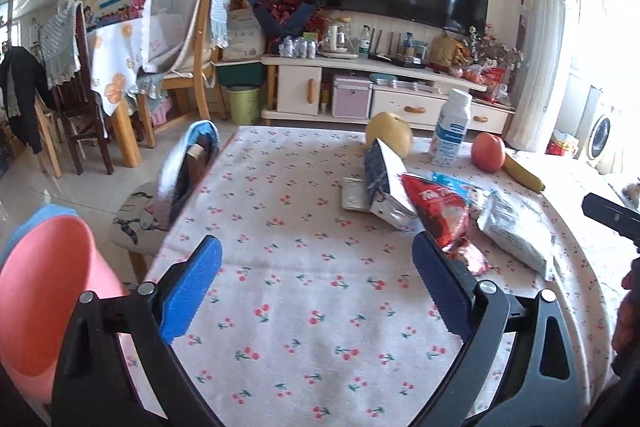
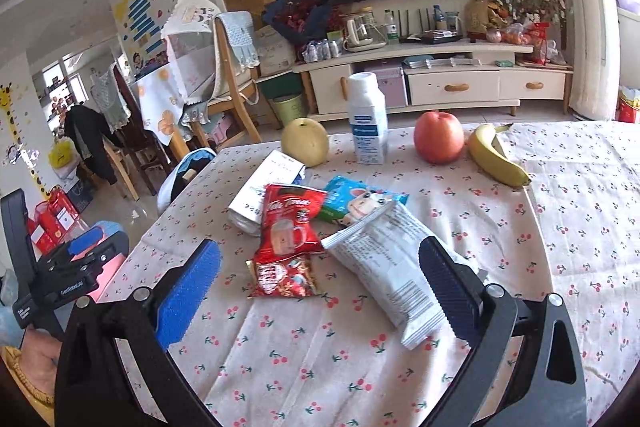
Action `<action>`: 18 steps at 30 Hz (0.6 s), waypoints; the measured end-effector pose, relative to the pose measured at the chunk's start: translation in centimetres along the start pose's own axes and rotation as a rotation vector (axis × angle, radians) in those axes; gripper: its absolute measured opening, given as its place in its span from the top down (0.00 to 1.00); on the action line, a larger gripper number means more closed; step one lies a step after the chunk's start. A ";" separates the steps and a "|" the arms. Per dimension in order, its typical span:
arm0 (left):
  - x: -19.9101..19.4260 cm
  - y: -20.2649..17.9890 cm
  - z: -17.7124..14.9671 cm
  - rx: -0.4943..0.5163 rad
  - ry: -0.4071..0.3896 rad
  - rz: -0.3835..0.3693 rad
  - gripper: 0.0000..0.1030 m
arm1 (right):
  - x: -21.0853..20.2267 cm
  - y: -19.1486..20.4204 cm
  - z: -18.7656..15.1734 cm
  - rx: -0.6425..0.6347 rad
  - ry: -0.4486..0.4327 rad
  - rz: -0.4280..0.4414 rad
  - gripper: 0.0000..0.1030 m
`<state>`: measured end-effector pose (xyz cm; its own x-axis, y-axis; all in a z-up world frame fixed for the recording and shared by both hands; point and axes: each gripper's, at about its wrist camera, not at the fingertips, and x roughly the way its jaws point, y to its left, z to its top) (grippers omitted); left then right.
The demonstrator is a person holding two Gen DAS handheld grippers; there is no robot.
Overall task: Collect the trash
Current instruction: 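Move both grippers back to the snack packets on the table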
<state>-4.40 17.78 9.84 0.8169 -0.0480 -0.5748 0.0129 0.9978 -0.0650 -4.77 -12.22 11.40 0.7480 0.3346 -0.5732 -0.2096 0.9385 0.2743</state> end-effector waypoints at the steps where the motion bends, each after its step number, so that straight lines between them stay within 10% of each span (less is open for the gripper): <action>1: 0.3 -0.6 0.0 -0.006 0.017 -0.022 0.06 | 0.3 -0.8 0.1 0.010 0.008 -0.023 0.05; 18: 11.8 -11.2 1.9 -0.178 0.334 -0.219 0.07 | 8.1 -5.2 -1.2 -0.083 0.264 0.004 0.05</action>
<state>6.22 6.08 5.33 0.5743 -0.2993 -0.7619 0.0421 0.9403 -0.3376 1.64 -14.24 4.39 0.5588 0.3391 -0.7568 -0.2712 0.9371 0.2196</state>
